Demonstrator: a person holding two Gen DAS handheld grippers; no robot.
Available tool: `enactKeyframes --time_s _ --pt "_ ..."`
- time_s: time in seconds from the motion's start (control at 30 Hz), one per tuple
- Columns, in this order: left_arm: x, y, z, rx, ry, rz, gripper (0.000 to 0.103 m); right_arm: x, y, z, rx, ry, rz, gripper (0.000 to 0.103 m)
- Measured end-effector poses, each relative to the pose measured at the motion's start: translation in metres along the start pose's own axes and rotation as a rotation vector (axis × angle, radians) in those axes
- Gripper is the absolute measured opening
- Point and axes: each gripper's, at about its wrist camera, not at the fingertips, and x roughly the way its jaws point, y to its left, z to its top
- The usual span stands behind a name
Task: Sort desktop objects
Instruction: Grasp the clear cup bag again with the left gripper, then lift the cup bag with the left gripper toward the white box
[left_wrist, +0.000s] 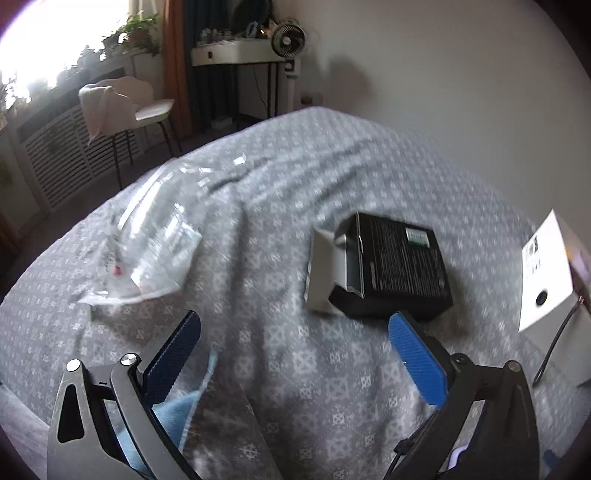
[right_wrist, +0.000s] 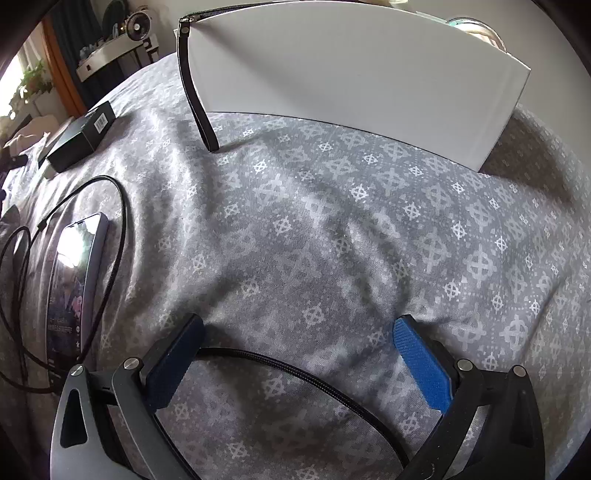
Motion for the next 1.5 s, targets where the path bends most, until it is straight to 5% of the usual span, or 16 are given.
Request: enactKeyframes --time_s 0.13,0.37,0.5,0.6,0.77,1.0,1.23,1.5 --pt "-0.010 0.041 0.048 -0.029 -0.062 0.145 0.103 0.001 0.001 0.000 -0.008 0.003 -0.011 0.103" --pt "0.094 0.105 0.074 0.078 0.218 0.218 0.103 0.000 0.000 0.000 -0.014 0.006 -0.022 0.103" --pt "0.134 0.120 0.053 0.086 0.272 0.172 0.103 0.002 0.002 0.001 -0.016 0.008 -0.025 0.103" --pt "0.137 0.127 0.043 0.042 0.222 0.150 0.101 0.005 0.006 0.003 -0.020 0.011 -0.031 0.103" --pt "0.125 0.132 0.042 0.014 0.145 0.094 0.065 0.008 0.011 0.006 -0.024 0.013 -0.039 0.103" --pt "0.086 0.141 0.050 -0.073 0.102 -0.028 0.054 0.011 0.013 0.008 -0.024 0.012 -0.041 0.103" --pt "-0.013 0.044 0.082 0.139 -0.040 -0.211 0.054 0.011 0.013 0.009 -0.020 0.007 -0.036 0.103" --pt "-0.108 -0.192 0.064 0.460 -0.003 -0.596 0.054 0.010 0.013 0.009 -0.013 -0.004 -0.025 0.103"
